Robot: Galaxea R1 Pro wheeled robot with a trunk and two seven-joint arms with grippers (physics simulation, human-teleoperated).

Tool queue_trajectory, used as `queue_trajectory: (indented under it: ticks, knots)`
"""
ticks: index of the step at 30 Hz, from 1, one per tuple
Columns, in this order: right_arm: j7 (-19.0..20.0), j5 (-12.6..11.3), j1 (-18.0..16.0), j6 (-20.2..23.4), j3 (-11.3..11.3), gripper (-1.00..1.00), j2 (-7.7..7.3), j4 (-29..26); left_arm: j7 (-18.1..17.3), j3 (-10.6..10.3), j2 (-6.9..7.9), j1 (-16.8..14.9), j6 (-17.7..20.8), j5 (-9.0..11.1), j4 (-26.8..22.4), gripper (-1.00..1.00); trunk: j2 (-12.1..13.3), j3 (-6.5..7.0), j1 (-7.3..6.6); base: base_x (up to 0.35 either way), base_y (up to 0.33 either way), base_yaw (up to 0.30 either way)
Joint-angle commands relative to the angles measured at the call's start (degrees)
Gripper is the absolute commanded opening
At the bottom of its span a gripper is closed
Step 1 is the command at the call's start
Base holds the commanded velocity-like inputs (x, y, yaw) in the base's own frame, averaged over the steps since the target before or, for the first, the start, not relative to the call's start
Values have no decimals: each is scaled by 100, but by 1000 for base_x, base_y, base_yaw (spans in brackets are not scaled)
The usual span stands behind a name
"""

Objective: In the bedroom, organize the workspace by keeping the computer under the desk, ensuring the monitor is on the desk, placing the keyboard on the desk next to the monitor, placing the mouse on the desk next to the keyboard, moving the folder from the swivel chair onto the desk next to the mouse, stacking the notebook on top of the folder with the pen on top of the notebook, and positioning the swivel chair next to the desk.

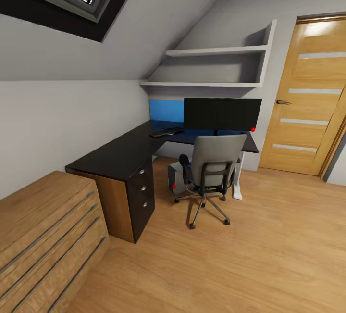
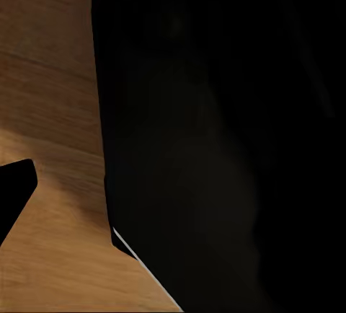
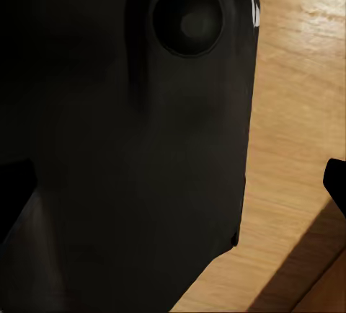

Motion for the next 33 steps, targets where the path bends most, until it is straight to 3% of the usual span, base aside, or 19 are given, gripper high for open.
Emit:
queue_trajectory:
  ticks: [1, 4, 7, 12, 20, 21, 22, 29, 33]
  knots:
    - [0, 0, -1, 0, 0, 100, 0, 0, 0, 0, 0, -1, 0, 0, 0, 100, -1, -3, 0, 0, 0, 0]
    - [-15, -10, -54, -2, -6, 100, 91, 70, 35, 9, -98, 17, 60, 1, -97, 100, 119, 51, -66, 0, 0, 0]
    - [-13, -15, -54, -1, -11, 100, 87, 73, 35, 9, -111, 17, 59, 0, -97, 100, 239, 105, -131, 0, 0, 0]
    - [-5, -40, -62, -109, -47, 100, -57, 33, 24, 9, -30, 17, 53, 8, -129, 100, 440, 195, -241, 0, 0, 0]
    - [-14, -48, -62, -257, -65, 100, -63, -63, 35, 28, 21, 17, 36, 11, -191, 100, 761, 339, -417, 0, 0, 0]
    - [-16, -44, -62, -1623, -56, 100, -58, -62, 35, 27, 23, 17, 36, 15, -473, 100, 801, 357, -439, 0, 0, 0]
    - [-17, -47, -62, -1965, -60, 100, -58, -62, 35, 30, 23, 17, 35, 16, -630, 100, 841, 374, -461, 0, 0, 0]
    - [-17, -53, -62, -2628, -52, 100, -44, -117, 40, 27, 26, 15, 41, 10, -1235, 100, 1122, 500, -615, 0, 0, 0]
    - [-23, -55, -63, -2801, -46, 100, -33, -490, 38, 27, 54, 15, 37, 9, -1656, 100, 1282, 572, -702, 0, 0, 0]
